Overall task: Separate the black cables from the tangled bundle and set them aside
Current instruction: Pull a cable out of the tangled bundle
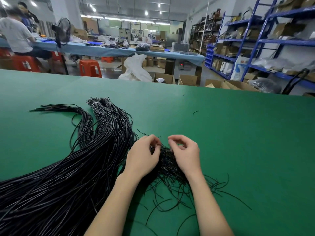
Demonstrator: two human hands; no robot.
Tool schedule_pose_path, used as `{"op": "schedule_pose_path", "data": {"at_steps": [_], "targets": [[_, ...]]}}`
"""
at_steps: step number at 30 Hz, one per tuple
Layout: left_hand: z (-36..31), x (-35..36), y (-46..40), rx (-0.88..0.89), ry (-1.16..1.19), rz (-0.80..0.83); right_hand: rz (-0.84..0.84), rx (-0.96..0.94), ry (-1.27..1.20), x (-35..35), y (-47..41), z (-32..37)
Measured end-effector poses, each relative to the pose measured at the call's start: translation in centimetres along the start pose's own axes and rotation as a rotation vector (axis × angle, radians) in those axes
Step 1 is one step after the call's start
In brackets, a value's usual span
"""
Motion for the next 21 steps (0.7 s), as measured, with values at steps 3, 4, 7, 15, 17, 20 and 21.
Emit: {"op": "schedule_pose_path", "data": {"at_steps": [3, 4, 7, 15, 17, 20, 21], "targets": [[-0.6, 0.1, 0.1, 0.026, 0.037, 0.011, -0.061, 0.054, -0.262, -0.3, -0.2, -0.3], [-0.7, 0.1, 0.1, 0.038, 0.043, 0.017, -0.084, 0.091, -0.381, -0.5, -0.3, -0.6], [-1.0, 0.3, 0.2, 0.058, 0.045, 0.029, -0.128, 0.206, -0.642, -0.4, -0.4, -1.7], [-0.2, -0.1, 0.1, -0.009, -0.028, -0.01, -0.069, 0.279, -0.737, 1.2, -1.2, -2.1], [0.2, -0.2, 0.0, -0.04, -0.026, -0.027, 0.001, 0.276, -0.67, 1.8, -1.1, -2.0], [0.3, -0.1, 0.2, -0.067, -0.024, -0.019, 0.071, 0.304, -0.603, 2.6, -0.8, -2.1], [0.3, 0.1, 0.2, -0.063, -0.03, -0.01, 0.076, 0.311, -0.601, 2.7, -0.7, -2.1]]}}
Point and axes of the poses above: each hand's wrist, its own y-axis away from the middle knuckle, its own x-axis out of the palm, z = x × y, the point moved 10 cm from there along -y, towards the middle knuckle, and after that the axes turned 11 degrees about -y, right-handed, at the moved point
